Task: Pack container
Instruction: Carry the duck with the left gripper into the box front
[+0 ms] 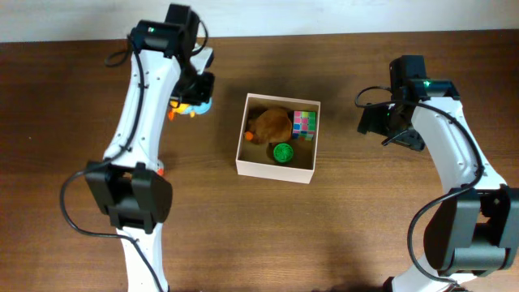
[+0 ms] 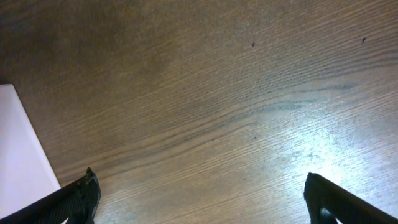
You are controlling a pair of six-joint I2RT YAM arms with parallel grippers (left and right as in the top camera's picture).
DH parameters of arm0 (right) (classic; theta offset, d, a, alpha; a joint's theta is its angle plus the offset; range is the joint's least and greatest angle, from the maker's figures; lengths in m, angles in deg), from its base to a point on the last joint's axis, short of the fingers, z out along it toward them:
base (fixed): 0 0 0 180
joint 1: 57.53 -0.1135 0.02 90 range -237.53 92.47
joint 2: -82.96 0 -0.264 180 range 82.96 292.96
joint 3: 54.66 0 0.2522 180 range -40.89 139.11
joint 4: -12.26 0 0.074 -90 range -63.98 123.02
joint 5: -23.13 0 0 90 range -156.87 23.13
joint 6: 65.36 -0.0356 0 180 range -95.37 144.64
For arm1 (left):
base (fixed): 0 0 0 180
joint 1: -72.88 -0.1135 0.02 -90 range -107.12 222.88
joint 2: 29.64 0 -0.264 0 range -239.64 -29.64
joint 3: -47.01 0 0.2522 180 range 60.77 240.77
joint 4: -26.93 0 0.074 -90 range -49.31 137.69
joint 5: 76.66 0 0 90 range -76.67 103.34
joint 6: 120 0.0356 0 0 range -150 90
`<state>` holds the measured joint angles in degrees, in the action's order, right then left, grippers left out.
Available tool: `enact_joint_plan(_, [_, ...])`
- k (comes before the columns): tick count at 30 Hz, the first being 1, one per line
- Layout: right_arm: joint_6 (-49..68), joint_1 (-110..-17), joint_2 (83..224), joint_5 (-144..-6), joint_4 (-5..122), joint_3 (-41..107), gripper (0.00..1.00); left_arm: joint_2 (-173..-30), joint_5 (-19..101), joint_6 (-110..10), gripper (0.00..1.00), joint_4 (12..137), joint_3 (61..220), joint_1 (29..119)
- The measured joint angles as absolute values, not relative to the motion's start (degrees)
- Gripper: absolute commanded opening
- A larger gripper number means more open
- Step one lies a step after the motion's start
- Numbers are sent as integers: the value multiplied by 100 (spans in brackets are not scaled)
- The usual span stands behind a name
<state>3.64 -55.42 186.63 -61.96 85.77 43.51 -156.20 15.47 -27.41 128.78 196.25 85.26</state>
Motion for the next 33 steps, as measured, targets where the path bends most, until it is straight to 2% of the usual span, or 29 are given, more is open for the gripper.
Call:
enact_joint_plan(12, [366,-5542,18663,-6196,8577,4351,99,-15080,1547,-2636,2,13680,20395,9793])
enact_joint_plan(21, [364,-5542,18663,-6196,8577,4351,99,-15082,1549,-2684,2,13674,20393,10773])
enact_joint_plan(33, [366,-5542,18663,-6196,8577,4351,99,-15207,1131,-3987,2,13396,20393,11181])
